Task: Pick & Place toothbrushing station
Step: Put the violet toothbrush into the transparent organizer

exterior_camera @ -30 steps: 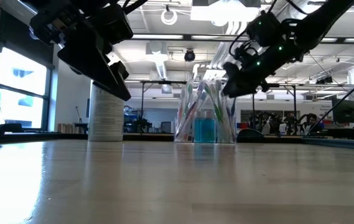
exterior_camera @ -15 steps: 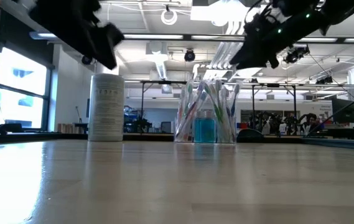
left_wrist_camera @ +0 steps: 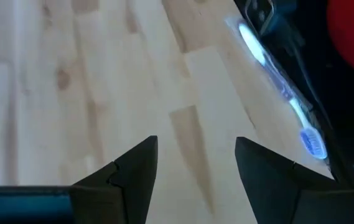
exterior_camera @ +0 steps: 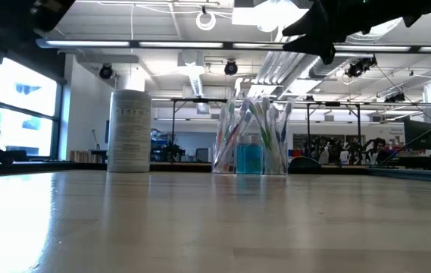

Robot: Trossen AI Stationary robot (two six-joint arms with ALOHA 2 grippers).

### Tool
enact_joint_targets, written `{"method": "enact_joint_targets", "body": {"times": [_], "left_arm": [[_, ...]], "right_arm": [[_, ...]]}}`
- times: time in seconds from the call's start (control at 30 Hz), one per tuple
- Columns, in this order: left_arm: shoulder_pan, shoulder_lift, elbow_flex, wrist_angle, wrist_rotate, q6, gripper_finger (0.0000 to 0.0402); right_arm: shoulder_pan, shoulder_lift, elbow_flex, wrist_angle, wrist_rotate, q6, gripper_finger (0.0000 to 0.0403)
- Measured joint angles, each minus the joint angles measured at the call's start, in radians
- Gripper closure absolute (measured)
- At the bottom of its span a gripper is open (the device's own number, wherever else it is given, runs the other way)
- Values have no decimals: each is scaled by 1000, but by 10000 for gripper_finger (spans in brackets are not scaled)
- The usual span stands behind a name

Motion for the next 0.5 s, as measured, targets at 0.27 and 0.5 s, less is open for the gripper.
{"method": "enact_joint_targets", "body": {"times": [0.27,0.5], "left_arm": [[-64,192,98,92,-5,-173,195],[-142,367,293,3,40,-185,195]], "right_arm": [[119,0,0,7,0,67,215],[234,1,0,6,60,106,215]]}}
